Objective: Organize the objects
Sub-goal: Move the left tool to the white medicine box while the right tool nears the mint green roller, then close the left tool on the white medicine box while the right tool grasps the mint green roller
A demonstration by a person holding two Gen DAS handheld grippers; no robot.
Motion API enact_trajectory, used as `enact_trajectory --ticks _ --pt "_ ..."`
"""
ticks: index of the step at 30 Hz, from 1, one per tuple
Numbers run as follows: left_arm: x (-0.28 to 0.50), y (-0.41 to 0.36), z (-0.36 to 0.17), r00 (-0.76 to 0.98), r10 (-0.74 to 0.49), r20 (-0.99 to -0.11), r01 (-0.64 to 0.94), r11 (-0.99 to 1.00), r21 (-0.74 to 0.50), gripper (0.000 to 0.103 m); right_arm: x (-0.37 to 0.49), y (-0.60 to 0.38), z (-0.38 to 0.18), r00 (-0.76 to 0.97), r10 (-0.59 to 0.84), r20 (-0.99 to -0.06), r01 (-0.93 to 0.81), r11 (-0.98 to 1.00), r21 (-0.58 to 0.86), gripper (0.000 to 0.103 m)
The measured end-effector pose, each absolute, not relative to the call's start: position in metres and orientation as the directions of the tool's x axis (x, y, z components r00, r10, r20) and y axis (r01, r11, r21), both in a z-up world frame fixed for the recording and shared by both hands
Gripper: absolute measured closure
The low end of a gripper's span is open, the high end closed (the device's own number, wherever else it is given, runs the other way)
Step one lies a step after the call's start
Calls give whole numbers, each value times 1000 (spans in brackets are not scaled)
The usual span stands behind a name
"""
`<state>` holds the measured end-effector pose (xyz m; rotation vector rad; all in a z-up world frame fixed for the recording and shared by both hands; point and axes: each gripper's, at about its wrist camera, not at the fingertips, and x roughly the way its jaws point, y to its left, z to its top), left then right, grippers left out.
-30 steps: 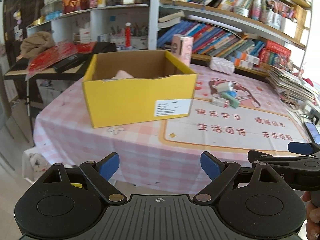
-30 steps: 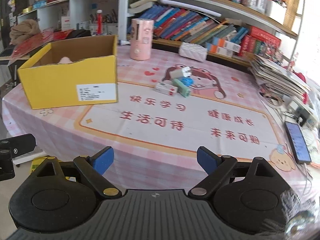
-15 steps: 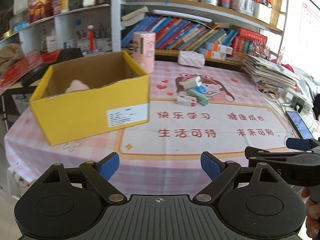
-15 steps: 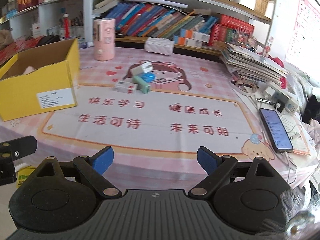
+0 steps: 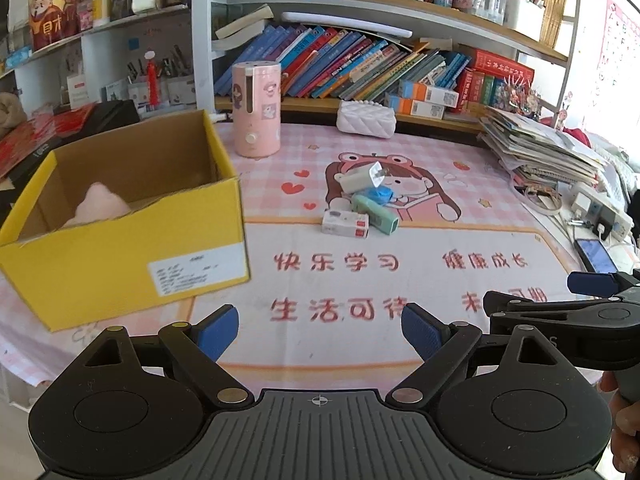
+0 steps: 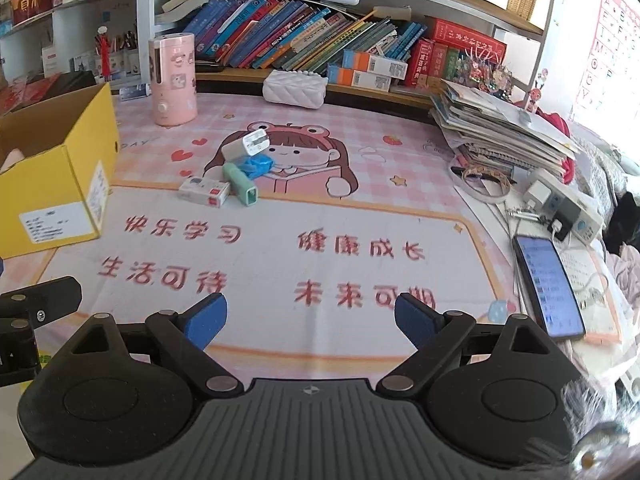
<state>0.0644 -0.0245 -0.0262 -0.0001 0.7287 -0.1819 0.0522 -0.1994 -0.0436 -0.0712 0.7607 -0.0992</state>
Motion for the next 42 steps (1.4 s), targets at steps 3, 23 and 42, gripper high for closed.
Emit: enact_trajectory --ticks 3,23,42 --pt "81 -32 -27 733 -161 -661 153 986 -70 12 70 -207 -43 720 -109 -686 55 993 -101 12" --pt "164 -81 -33 737 -62 -673 56 998 -31 13 176 -252 -47 728 36 -685 -78 997 -29 12" --pt "240 -107 -87 637 -7 -771 39 999 23 27 211 -285 -63 704 105 -703 -119 992 29 13"
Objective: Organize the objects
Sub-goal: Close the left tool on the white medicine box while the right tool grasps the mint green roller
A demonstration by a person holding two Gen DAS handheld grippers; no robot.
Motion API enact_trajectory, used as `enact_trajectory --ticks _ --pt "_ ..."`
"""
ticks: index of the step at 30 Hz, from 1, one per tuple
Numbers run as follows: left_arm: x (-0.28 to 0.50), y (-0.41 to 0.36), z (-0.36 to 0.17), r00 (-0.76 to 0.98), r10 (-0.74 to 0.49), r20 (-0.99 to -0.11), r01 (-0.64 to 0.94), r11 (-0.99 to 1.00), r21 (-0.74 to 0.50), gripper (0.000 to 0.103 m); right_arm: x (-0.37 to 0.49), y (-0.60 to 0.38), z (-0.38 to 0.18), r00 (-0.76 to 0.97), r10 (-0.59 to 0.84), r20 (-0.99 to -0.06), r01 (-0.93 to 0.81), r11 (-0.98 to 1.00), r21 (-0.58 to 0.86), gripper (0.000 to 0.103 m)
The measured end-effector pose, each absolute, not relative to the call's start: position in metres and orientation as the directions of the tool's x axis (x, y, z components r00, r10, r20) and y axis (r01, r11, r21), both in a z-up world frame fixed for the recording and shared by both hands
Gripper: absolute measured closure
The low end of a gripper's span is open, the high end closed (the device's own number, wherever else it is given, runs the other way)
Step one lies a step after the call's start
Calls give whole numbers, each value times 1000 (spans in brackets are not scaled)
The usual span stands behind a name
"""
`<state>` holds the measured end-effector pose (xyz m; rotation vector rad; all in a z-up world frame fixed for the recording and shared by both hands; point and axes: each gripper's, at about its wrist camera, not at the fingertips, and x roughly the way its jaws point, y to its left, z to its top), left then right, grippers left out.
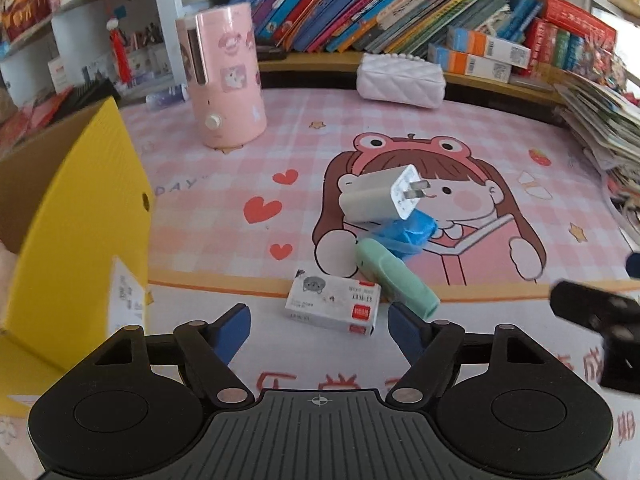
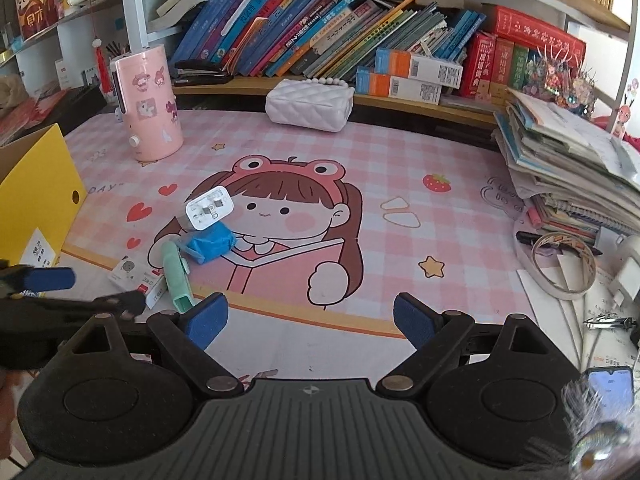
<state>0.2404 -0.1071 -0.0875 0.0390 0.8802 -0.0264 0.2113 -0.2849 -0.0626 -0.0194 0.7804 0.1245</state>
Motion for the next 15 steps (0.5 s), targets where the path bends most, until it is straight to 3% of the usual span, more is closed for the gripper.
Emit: enact_trajectory --ticks 7,10,12,15 --pt "258 -104 -104 600 -25 -800 40 999 -1 27 212 -287 -63 703 104 -703 -117 993 30 13" --pt "258 -106 -106 616 -31 -787 72 997 16 33 212 -286 -63 705 111 -701 -119 992 37 13" --pt "257 -107 -105 627 -43 -778 87 996 15 48 212 -286 -63 705 118 -700 -122 992 45 13" --pt "257 -105 -103 621 -47 -782 88 996 10 49 212 -284 -63 704 123 -699 -122 991 51 13"
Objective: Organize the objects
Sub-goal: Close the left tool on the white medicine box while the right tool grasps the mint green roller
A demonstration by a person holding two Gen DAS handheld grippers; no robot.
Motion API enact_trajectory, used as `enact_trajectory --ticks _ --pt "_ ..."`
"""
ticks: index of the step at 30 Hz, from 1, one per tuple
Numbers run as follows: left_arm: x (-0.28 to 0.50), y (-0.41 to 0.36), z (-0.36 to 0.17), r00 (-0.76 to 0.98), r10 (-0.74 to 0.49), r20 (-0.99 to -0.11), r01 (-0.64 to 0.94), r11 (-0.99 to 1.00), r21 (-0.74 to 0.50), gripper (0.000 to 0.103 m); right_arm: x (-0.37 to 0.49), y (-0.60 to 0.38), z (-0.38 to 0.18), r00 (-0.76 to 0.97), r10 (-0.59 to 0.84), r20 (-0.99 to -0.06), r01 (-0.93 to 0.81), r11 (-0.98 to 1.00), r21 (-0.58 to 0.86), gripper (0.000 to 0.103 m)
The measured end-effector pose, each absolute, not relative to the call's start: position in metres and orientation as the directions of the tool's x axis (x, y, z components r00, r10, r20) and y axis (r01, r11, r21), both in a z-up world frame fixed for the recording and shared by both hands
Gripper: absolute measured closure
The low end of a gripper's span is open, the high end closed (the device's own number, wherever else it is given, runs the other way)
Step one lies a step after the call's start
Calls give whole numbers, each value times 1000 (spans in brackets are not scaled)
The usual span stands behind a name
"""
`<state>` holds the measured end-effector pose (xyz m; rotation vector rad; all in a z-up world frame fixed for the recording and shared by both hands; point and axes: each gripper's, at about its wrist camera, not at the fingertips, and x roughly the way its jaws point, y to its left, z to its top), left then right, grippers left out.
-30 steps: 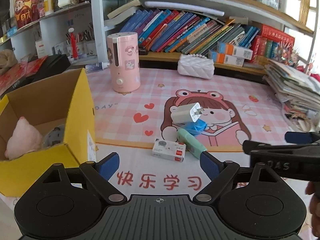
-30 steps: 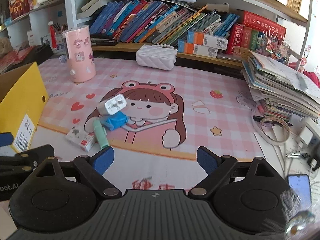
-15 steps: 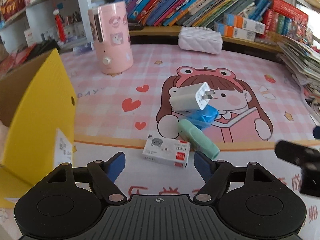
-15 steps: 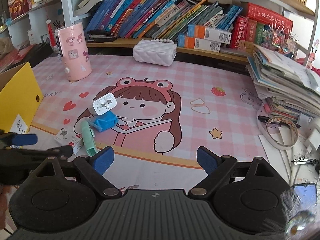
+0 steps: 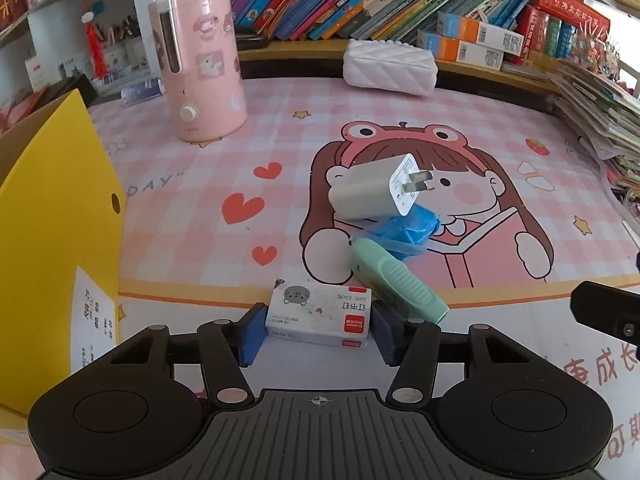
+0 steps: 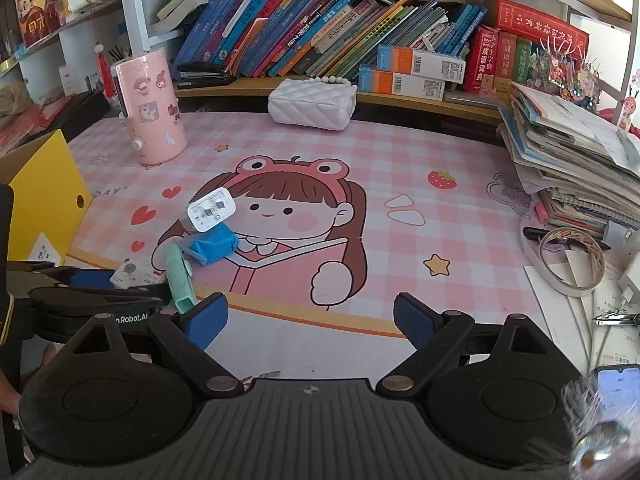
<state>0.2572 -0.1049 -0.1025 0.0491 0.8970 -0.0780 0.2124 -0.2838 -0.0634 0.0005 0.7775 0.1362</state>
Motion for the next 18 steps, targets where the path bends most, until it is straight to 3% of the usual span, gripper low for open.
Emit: enact_trajectory --ticks 4,11,18 --pt "247 -93 -84 654 -54 -755 42 998 -36 49 214 -278 -63 704 133 -697 -130 990 58 14" --pt "224 -74 -26 777 -37 -629 5 999 -53 49 229 -250 -76 660 244 -710 -248 963 100 18" --pt "210 -55 -10 784 18 -621 -57 997 -42 49 244 -197 -91 623 342 -703 -440 897 46 27"
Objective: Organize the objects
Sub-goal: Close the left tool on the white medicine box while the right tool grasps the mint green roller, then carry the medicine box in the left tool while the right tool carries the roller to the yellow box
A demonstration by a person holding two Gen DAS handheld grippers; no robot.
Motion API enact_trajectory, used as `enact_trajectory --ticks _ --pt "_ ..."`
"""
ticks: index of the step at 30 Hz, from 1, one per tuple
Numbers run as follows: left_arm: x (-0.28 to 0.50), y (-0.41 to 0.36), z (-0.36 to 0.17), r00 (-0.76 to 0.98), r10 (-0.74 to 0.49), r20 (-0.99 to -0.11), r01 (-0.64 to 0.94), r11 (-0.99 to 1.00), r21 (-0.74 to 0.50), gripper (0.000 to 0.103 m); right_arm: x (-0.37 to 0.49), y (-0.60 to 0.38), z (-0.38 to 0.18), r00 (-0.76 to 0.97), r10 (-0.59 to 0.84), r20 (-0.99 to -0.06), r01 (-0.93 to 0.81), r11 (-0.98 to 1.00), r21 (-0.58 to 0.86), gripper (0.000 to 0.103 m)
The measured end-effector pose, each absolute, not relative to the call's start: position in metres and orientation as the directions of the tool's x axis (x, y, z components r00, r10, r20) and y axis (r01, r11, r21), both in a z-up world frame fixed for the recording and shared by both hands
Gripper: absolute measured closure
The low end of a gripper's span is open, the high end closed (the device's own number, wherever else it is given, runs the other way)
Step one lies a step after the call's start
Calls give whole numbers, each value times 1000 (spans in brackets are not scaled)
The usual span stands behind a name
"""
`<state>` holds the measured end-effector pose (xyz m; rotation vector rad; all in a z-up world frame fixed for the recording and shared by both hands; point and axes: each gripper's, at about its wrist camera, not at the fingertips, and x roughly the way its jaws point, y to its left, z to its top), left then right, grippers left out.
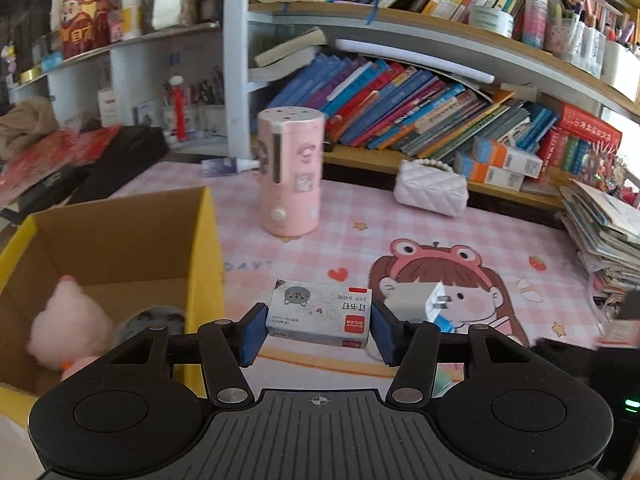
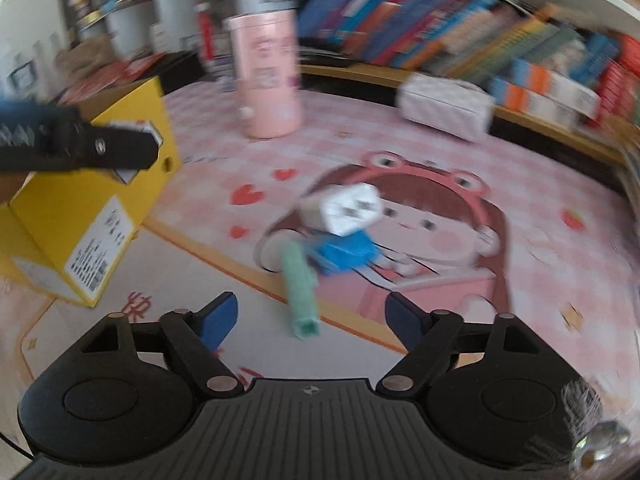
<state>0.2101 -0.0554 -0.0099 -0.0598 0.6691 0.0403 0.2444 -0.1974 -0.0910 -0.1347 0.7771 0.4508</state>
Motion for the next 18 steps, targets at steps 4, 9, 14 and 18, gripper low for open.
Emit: enact_trajectory --ticks 4,9,14,18 --pt "202 -50 -8 777 40 -628 -76 997 -30 49 256 -181 -101 598 354 -719 -471 881 41 38" --pt "196 -46 -8 773 50 -632 -90 995 -31 49 266 -175 -110 578 358 -733 -468 882 62 51" --pt "191 -46 -7 773 51 -632 -97 995 -38 49 270 -174 -111 607 336 -720 -472 881 13 80" --pt "188 -47 -8 776 45 -629 -91 995 -42 49 267 -179 -106 609 337 -718 -478 878 7 85"
